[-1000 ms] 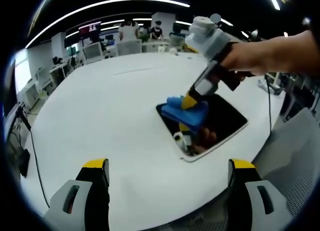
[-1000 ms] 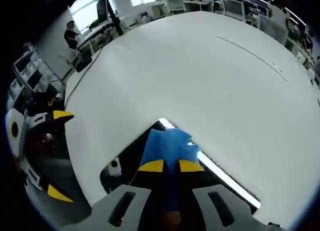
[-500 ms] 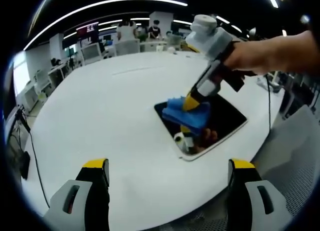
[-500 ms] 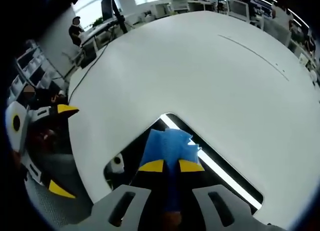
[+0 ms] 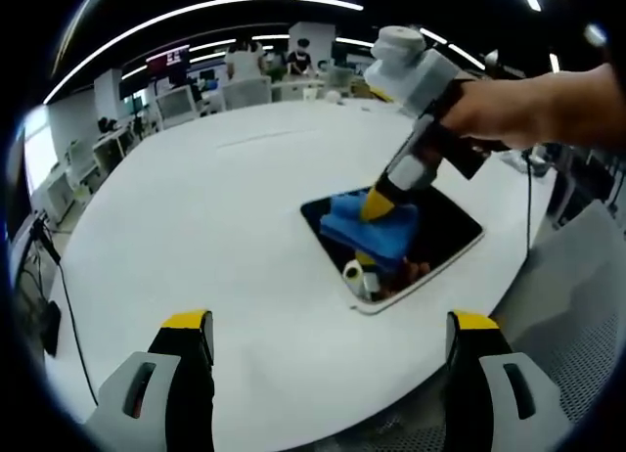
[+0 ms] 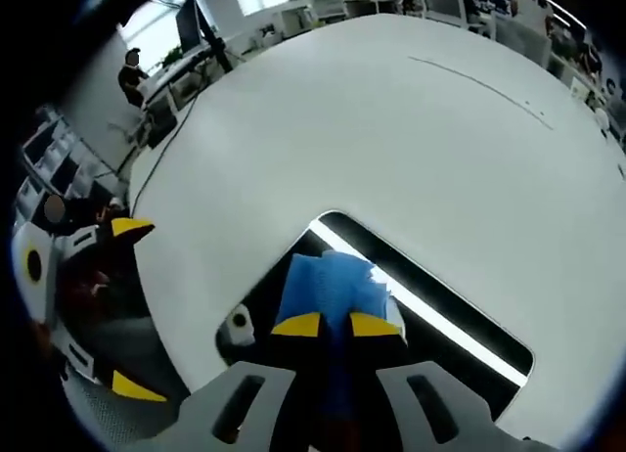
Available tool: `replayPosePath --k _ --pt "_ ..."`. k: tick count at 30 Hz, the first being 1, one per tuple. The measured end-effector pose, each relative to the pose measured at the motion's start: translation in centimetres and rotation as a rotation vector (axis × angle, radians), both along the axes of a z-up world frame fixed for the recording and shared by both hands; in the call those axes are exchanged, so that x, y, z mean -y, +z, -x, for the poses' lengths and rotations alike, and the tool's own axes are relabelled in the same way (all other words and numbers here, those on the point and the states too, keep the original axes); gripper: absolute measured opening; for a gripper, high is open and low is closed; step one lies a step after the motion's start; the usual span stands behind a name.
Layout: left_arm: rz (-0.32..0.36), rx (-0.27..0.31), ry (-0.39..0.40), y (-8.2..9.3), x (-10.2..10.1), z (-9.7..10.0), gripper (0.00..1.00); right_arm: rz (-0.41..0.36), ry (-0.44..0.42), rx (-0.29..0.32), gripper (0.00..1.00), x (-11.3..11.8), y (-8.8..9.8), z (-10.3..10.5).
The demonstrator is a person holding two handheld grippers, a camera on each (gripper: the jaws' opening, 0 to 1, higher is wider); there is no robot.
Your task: Wipe the mirror surface with the cleaning cloth until all visible marks leave the cleaned area.
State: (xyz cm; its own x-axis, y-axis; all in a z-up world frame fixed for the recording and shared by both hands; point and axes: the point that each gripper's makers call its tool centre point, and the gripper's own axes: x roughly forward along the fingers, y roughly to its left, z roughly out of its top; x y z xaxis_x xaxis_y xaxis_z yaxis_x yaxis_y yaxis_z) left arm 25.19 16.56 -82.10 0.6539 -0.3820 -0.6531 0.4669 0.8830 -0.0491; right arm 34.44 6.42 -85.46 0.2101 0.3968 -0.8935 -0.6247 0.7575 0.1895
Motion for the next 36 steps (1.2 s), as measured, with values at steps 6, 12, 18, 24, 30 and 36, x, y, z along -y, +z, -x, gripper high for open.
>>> replayPosePath --k 6,12,18,24,30,36 --pt "0.004 -0.004 0.008 0.1 -0.1 0.1 0.99 0.008 -0.004 -0.001 0.04 0.0 0.0 0.7" --pt "0.0 -0.001 0.009 0.1 -0.1 0.0 0.99 0.007 -0.007 0.004 0.04 0.0 0.0 1.5" --pt "0.009 0.009 0.013 0.3 -0.1 0.0 0.99 -0.003 -0.016 0.001 0.04 0.1 0.0 2.4" --pt "0.03 -0.005 -0.058 0.0 1.2 0.4 0.99 -0.006 -0.029 -0.012 0.04 0.1 0.0 3.3" --pt "0.064 0.007 -0.03 0.4 1.0 0.1 1.0 -0.009 -0.034 -0.017 0.04 0.1 0.0 3.7" --pt "0.075 0.019 -0.054 0.7 1.5 0.2 1.0 -0.014 -0.042 -0.003 0.03 0.1 0.0 4.1"
